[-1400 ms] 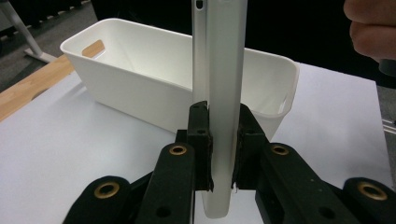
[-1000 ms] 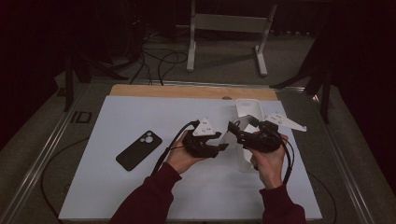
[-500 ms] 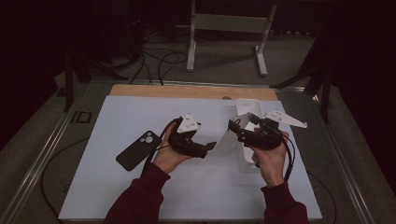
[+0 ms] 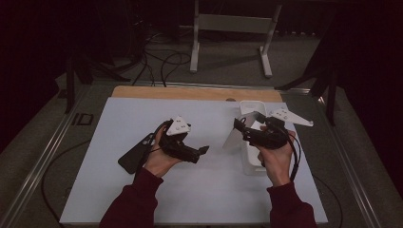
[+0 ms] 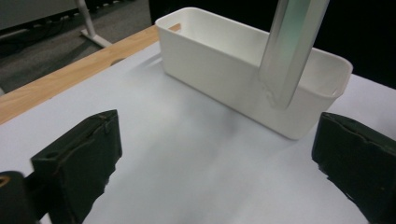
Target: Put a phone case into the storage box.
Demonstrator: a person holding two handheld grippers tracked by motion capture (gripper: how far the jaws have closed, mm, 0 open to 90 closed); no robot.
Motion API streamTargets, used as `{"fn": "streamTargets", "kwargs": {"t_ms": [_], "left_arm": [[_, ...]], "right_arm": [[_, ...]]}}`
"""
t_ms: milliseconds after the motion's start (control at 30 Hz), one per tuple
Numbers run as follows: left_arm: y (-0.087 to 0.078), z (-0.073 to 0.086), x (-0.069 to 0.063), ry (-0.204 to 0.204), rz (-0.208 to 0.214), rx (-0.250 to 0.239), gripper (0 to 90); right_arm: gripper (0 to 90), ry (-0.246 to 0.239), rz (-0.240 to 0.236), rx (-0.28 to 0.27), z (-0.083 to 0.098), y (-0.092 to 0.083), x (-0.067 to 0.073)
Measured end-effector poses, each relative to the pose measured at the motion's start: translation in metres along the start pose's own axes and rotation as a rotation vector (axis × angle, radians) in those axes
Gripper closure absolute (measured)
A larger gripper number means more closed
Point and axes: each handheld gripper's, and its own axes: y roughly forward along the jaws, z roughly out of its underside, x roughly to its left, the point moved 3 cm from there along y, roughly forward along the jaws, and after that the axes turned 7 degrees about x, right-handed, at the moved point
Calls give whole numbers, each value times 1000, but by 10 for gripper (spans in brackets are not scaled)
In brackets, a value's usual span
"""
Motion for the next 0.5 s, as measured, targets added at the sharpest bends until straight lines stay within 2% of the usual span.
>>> {"fn": "streamTargets", "kwargs": {"t_ms": [233, 500], "left_arm": [[-8, 10, 9, -6, -33, 5, 0], [-17, 23, 19, -22, -45, 18, 0]], "right_arm": [[166, -5, 11, -4, -3, 1, -2], [166, -12, 29, -13, -9, 0, -7]]}}
